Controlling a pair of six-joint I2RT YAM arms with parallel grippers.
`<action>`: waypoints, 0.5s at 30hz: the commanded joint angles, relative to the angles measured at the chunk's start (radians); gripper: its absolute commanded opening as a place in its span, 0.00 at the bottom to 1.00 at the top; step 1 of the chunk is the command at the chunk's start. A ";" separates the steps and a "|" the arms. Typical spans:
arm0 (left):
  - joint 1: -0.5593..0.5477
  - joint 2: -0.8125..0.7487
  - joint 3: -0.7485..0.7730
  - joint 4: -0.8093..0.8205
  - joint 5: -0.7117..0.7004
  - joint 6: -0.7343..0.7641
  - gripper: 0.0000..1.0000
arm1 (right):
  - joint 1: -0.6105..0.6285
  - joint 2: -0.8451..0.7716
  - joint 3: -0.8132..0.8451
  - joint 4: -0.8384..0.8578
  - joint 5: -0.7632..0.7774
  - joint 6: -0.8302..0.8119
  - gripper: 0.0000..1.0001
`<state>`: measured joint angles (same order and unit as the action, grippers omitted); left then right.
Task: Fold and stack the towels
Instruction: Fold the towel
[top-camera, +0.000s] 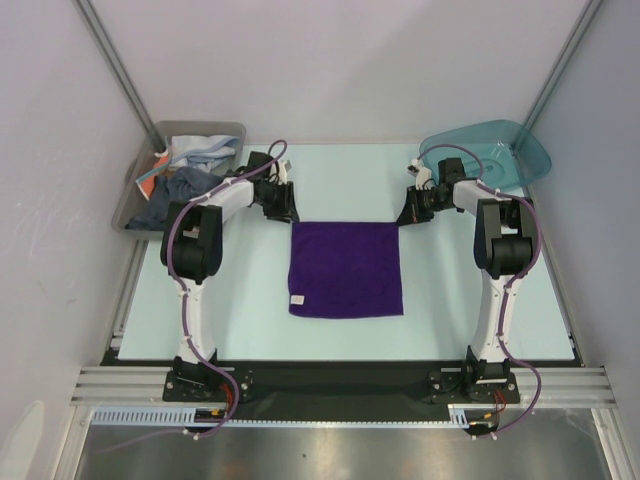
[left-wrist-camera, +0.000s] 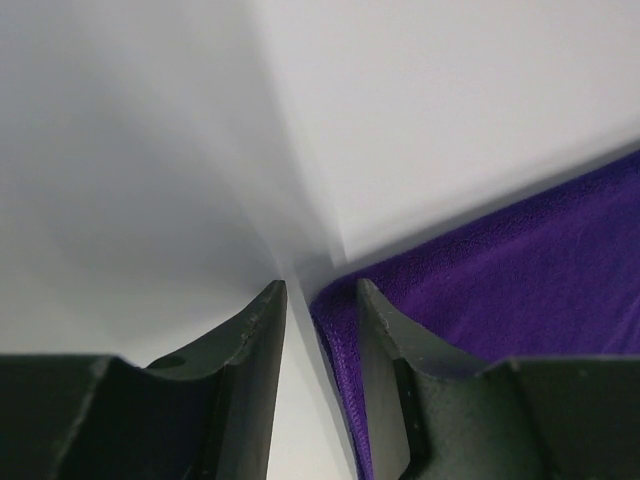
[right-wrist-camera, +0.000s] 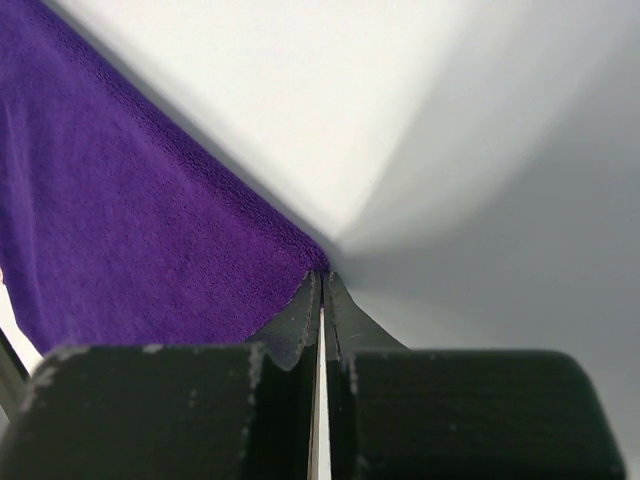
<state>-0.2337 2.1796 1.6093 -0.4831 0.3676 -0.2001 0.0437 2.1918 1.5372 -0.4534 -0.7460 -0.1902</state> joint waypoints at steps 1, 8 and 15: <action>-0.012 -0.017 -0.017 -0.035 -0.039 0.019 0.40 | -0.002 -0.001 0.028 0.025 -0.006 0.011 0.00; -0.019 0.022 0.017 -0.055 -0.032 0.007 0.23 | 0.001 0.003 0.034 0.025 0.002 0.014 0.00; -0.023 0.023 0.064 -0.049 -0.004 -0.021 0.00 | 0.007 -0.013 0.032 0.053 0.030 0.034 0.00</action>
<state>-0.2474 2.1902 1.6260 -0.5198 0.3481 -0.2089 0.0448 2.1918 1.5375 -0.4477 -0.7403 -0.1749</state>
